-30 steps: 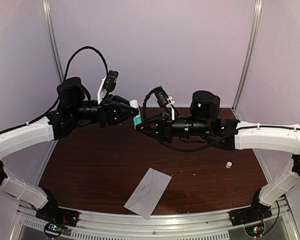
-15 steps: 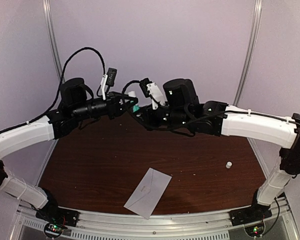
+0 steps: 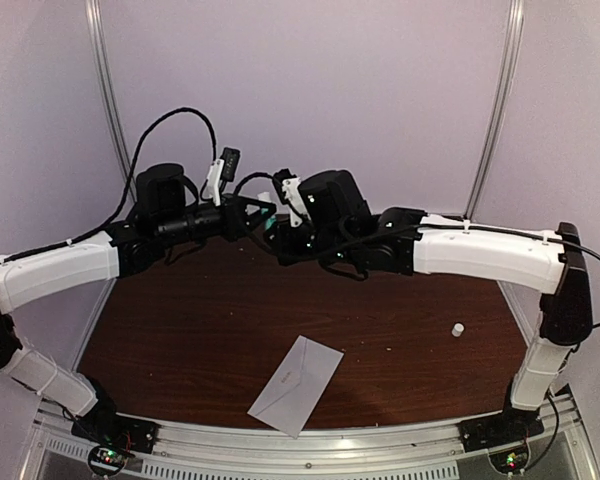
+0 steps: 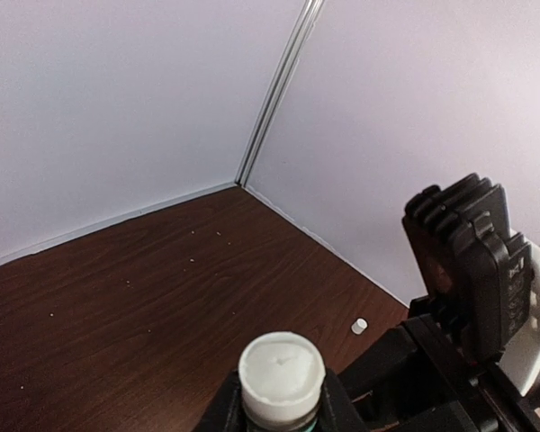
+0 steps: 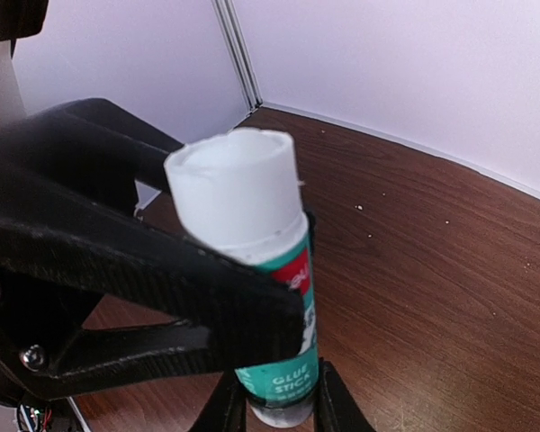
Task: Place the letter into the envelope and seal it
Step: Screw the solid glue.
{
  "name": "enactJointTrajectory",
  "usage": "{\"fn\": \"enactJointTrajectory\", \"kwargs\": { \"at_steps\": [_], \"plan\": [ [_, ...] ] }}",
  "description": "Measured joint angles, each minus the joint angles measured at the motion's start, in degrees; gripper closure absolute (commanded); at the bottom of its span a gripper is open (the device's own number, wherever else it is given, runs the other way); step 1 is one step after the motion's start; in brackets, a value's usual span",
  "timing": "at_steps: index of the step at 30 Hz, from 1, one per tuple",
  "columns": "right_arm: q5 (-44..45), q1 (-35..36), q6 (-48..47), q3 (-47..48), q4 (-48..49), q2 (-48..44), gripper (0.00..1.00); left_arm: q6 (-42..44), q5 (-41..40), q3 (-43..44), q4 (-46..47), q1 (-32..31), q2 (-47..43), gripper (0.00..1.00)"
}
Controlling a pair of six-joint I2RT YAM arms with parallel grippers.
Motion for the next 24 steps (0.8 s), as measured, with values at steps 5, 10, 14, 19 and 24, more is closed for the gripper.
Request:
{"fn": "enactJointTrajectory", "kwargs": {
  "at_steps": [5, 10, 14, 19, 24],
  "plan": [
    [-2.23, -0.72, 0.13, -6.47, 6.19, -3.52, 0.38, -0.42, 1.03, -0.87, -1.07, -0.02, -0.74, 1.0],
    [-9.35, -2.32, -0.31, -15.93, 14.19, -11.45, 0.22, -0.42, 2.75, -1.09, -2.08, 0.7, -2.64, 1.0],
    [-19.3, -4.42, 0.87, -24.09, 22.73, -17.2, 0.17, 0.07, 4.96, -1.18, -1.55, 1.55, -4.79, 1.0],
    [-32.06, -6.36, 2.1, -30.12, 31.61, -20.11, 0.16, 1.88, 16.48, -1.16, 2.14, 1.84, -5.44, 1.0],
    [-43.93, -6.51, 3.93, -30.69, 39.63, -20.13, 0.22, 1.81, 29.55, -1.18, 7.89, 1.14, -5.35, 1.0]
  ]
}}
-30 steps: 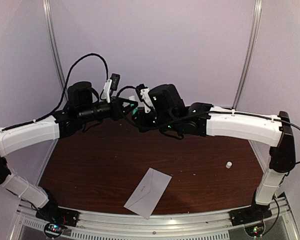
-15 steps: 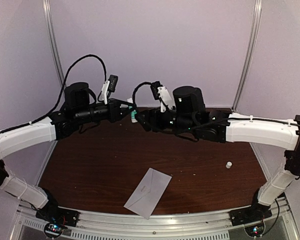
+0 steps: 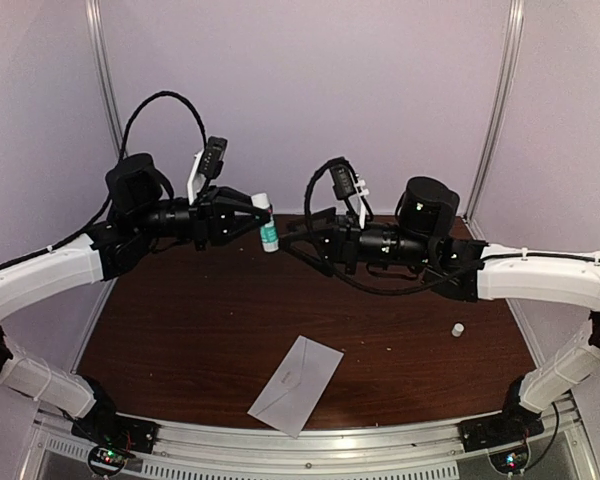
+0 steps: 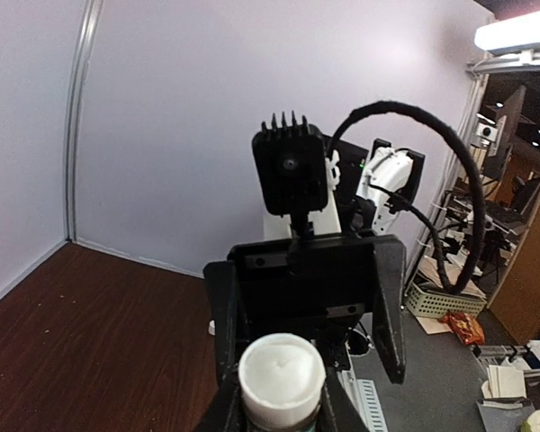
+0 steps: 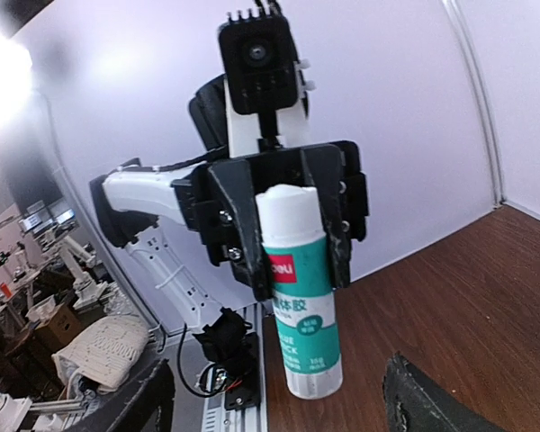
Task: Place the letter into the envelope and seal it
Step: Screw the solid glue.
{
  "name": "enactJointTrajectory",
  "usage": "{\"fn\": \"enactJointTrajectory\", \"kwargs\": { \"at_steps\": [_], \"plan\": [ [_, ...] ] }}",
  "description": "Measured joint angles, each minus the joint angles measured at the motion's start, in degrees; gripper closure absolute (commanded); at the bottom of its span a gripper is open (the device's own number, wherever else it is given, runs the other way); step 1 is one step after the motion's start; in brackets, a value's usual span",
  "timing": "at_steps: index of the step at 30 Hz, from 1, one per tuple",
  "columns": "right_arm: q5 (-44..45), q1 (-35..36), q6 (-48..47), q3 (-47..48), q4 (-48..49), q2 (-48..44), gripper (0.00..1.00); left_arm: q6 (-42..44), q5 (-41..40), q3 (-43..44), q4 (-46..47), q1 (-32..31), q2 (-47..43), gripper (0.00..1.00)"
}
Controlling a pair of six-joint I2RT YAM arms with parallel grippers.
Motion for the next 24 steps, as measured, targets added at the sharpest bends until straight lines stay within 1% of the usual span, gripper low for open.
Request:
{"fn": "enactJointTrajectory", "kwargs": {
  "at_steps": [2, 9, 12, 19, 24],
  "plan": [
    [-3.21, 0.13, 0.68, 0.02, 2.29, 0.02, 0.23, 0.0, 3.52, 0.02, 1.14, -0.37, 0.0, 1.0],
    [-9.92, 1.36, 1.75, 2.14, 4.79, 2.95, 0.38, -3.23, 10.05, -0.11, 7.1, -0.81, -0.02, 1.0],
    [-11.34, 2.1, 1.66, 3.91, 4.5, 4.7, 0.5, -4.7, 11.3, -0.2, 9.2, -0.81, -0.04, 1.0],
    [-13.0, 2.75, 1.38, 4.94, 3.61, 5.46, 0.62, -6.32, 12.68, -0.22, 11.08, -0.92, -0.04, 1.0],
    [-13.29, 2.73, 1.03, 5.2, 2.97, 5.73, 0.75, -6.88, 12.9, -0.22, 11.15, -1.07, -0.04, 1.0]
  ]
}}
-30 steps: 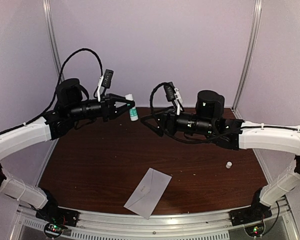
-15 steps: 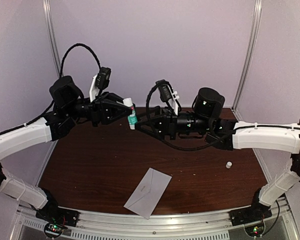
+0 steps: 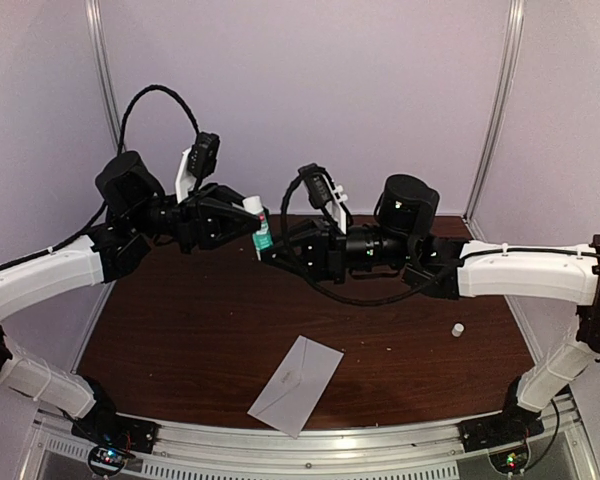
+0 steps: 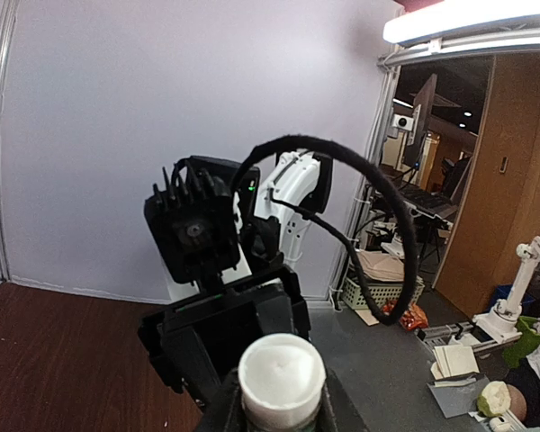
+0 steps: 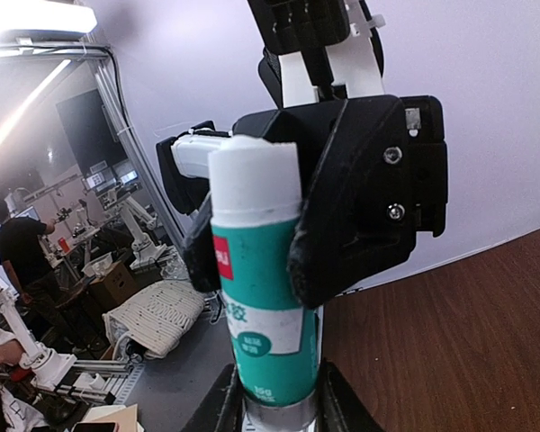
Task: Place the letter into the envelope and seal it
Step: Screw the solid glue.
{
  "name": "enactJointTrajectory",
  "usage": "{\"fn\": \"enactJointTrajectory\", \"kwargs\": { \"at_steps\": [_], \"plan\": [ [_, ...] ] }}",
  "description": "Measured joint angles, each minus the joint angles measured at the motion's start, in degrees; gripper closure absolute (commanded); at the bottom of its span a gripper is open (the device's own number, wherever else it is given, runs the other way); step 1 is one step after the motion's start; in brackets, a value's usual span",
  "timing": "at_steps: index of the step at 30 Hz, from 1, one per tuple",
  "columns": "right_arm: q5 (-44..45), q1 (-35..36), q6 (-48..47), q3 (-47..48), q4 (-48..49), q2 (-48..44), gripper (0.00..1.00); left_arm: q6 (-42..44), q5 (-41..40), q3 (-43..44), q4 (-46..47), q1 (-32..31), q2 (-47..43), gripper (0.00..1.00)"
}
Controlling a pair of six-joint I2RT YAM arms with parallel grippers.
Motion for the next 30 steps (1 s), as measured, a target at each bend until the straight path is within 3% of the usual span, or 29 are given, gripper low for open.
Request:
{"fn": "enactJointTrajectory", "kwargs": {
  "at_steps": [6, 15, 23, 30],
  "plan": [
    [-0.13, -0.04, -1.03, 0.0, -0.61, -0.02, 0.91, -0.83, 0.0, -0.13, -0.04, -0.11, 0.0, 1.0],
    [3.67, -0.17, -3.28, 0.0, -5.29, -1.46, 1.0, 0.79, -1.77, -0.2, -1.68, -0.11, 0.5, 1.0],
    [18.45, -0.46, -8.5, 3.52, -20.87, -3.52, 1.0, 1.73, -9.66, -0.24, -4.63, 0.24, 2.36, 1.0],
    [35.04, 1.03, -10.73, 13.99, -37.11, 0.2, 1.0, 0.9, -22.25, -0.68, -7.63, 0.28, 2.73, 1.0]
  ]
}}
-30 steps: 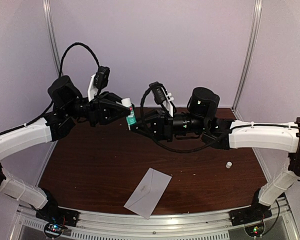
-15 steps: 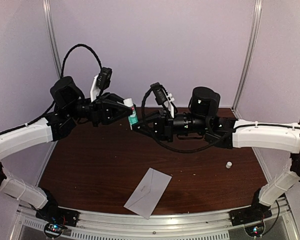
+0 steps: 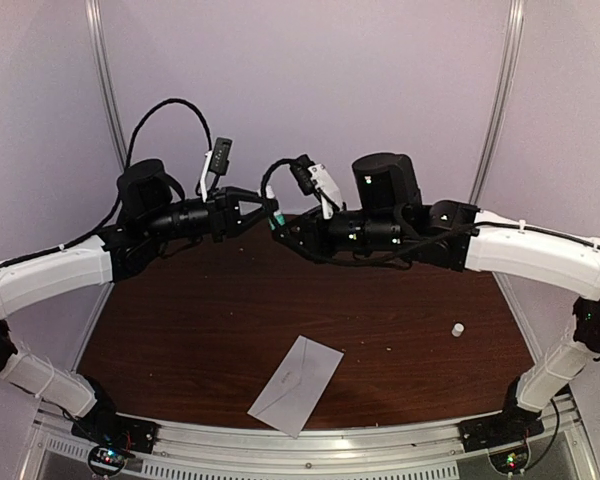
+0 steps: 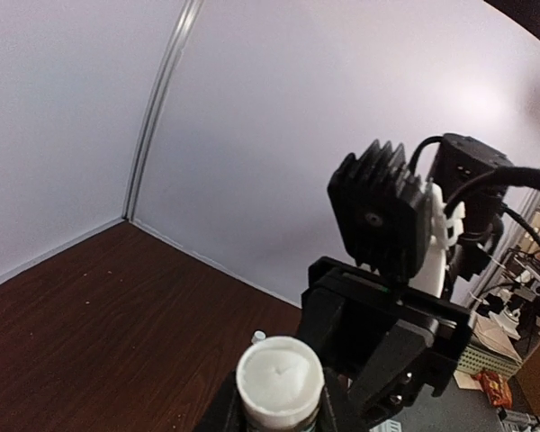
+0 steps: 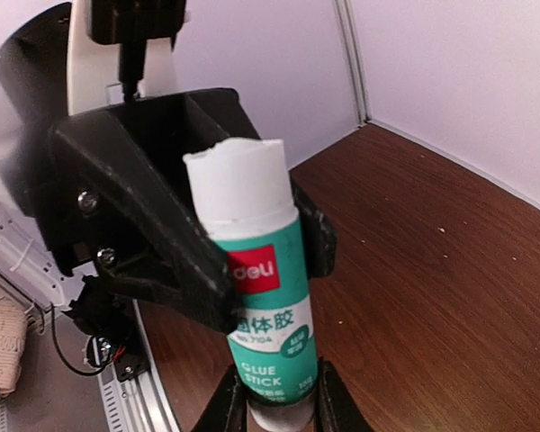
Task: Place the letter into the envelope and seal it
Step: Screw the solid glue.
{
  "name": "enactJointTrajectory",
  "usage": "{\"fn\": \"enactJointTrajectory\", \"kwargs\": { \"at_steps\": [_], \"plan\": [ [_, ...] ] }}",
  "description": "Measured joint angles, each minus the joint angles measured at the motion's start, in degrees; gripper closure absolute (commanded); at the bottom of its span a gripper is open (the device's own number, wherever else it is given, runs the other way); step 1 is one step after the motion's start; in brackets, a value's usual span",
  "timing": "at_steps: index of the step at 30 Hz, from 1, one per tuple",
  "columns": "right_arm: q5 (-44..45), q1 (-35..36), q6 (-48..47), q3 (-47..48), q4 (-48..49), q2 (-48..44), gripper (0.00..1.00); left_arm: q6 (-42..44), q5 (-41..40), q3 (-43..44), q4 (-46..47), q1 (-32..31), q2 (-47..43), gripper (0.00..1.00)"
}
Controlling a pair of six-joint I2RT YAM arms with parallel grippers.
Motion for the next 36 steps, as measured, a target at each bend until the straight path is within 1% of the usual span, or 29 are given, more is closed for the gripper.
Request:
{"fn": "enactJointTrajectory", "kwargs": {
  "at_steps": [2, 6, 10, 14, 15, 17, 18, 20, 21, 22, 24, 26, 28, 31, 34, 36],
  "plan": [
    [5.97, 0.59, 0.15, 5.62, -5.46, 3.67, 1.0, -0.37, -5.27, -0.04, -1.79, 0.04, 0.0, 1.0],
    [14.8, 2.05, 1.27, 12.92, -11.85, 9.62, 1.0, -0.9, -11.52, -0.28, -4.66, 0.37, 0.57, 1.0],
    [21.99, 3.41, 3.21, 17.53, -15.8, 14.56, 1.0, -1.38, -14.67, -0.68, -6.38, 0.72, 1.84, 1.0],
    [24.46, 3.61, 4.74, 19.26, -17.4, 17.16, 1.0, -1.77, -16.02, -0.83, -7.34, 1.07, 3.28, 1.0],
    [24.55, 3.61, 5.11, 19.26, -17.53, 17.33, 0.96, -1.79, -16.13, -0.83, -7.52, 1.07, 3.5, 1.0],
    [24.52, 3.61, 5.35, 19.17, -17.57, 17.35, 0.86, -1.79, -16.17, -0.87, -7.58, 1.07, 3.56, 1.0],
    [24.48, 3.61, 5.31, 18.64, -16.87, 17.09, 0.78, -1.79, -16.15, -0.87, -7.48, 1.09, 3.52, 1.0],
    [23.85, 3.61, 5.09, 15.74, -13.99, 15.69, 0.55, -1.95, -15.82, -0.9, -7.45, 1.16, 3.48, 1.0],
    [23.23, 3.58, 5.16, 14.23, -12.57, 14.82, 0.42, -2.12, -15.23, -0.96, -7.48, 1.31, 3.48, 1.0],
    [22.27, 3.43, 4.98, 11.43, -10.56, 13.25, 0.36, -2.12, -14.51, -1.11, -7.52, 1.44, 3.41, 1.0],
    [20.11, 2.82, 5.01, 7.52, -7.61, 10.14, 0.26, -2.16, -13.35, -1.53, -7.54, 1.75, 3.13, 1.0],
    [16.83, 2.01, 4.85, 4.09, -4.28, 6.47, 0.19, -2.16, -12.22, -1.77, -7.52, 2.43, 2.78, 1.0],
    [12.35, 0.96, 4.48, 1.05, -0.28, 2.6, 0.16, -2.12, -11.15, -1.88, -7.5, 2.97, 2.29, 1.0],
    [5.49, -0.85, 4.09, -3.43, 6.29, -2.62, 0.13, -1.42, -8.98, -1.9, -7.15, 3.3, 1.09, 1.0],
    [-1.73, -2.51, 3.89, -7.37, 12.59, -5.99, 0.11, -0.26, -5.09, -1.88, -5.51, 3.34, -0.22, 1.0],
    [-5.73, -3.21, 3.8, -9.07, 15.47, -6.86, 0.1, 0.2, -1.79, -1.81, -4.39, 3.34, -0.74, 1.0]
  ]
}}
